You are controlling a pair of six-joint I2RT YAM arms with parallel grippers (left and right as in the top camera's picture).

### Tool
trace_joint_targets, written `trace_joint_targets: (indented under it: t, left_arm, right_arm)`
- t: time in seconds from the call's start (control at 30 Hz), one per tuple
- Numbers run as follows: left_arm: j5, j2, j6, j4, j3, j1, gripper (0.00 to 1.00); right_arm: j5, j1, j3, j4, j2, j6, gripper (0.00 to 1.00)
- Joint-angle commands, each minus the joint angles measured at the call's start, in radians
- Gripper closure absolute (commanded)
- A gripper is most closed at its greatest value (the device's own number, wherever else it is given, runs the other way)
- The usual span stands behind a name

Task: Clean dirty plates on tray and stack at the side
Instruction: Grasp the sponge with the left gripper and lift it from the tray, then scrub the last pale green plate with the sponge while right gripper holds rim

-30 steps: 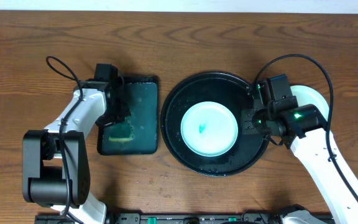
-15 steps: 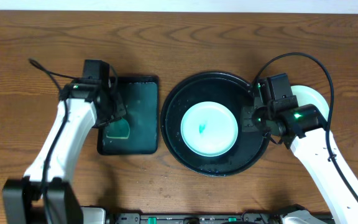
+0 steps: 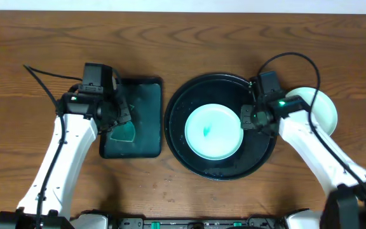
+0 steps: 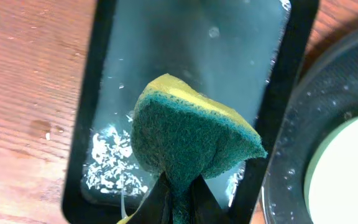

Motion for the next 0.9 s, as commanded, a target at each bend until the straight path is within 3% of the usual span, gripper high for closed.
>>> trace_joint_targets:
  t: [0.0, 0.17, 0.3, 0.37, 0.43, 0.63, 0.87]
  left_arm:
    - [0.004, 0.002, 0.024, 0.012, 0.029, -0.038, 0.93]
    - [0.016, 0.002, 0.047, 0.054, 0.030, -0.132, 0.93]
    - [0.107, 0.005, 0.039, 0.146, 0.029, -0.216, 0.93]
    - [0.158, 0.014, -0.018, 0.212, 0.029, -0.258, 0.93]
    - [0.211, 0.034, -0.079, 0.279, 0.029, -0.296, 0.93]
    - [0.313, 0.165, -0.231, 0.437, 0.029, -0.425, 0.93]
    - [0.331, 0.345, -0.293, 0.514, 0.029, -0.531, 0.93]
  right_arm:
    - [-0.028, -0.001, -0.009, 0.021, 0.070, -0.024, 0.66]
    - [-0.195, -0.001, -0.009, 0.066, 0.169, -0.145, 0.63]
    - [-0.204, -0.001, -0.009, 0.081, 0.233, -0.157, 0.64]
    - [-0.206, -0.001, -0.009, 0.080, 0.263, -0.157, 0.80]
    - [-0.223, 0.000, -0.009, 0.080, 0.285, -0.156, 0.88]
    - [-0.229, 0.001, -0.009, 0.071, 0.291, -0.154, 0.99]
    - [-0.229, 0.001, -0.009, 0.061, 0.291, -0.154, 0.99]
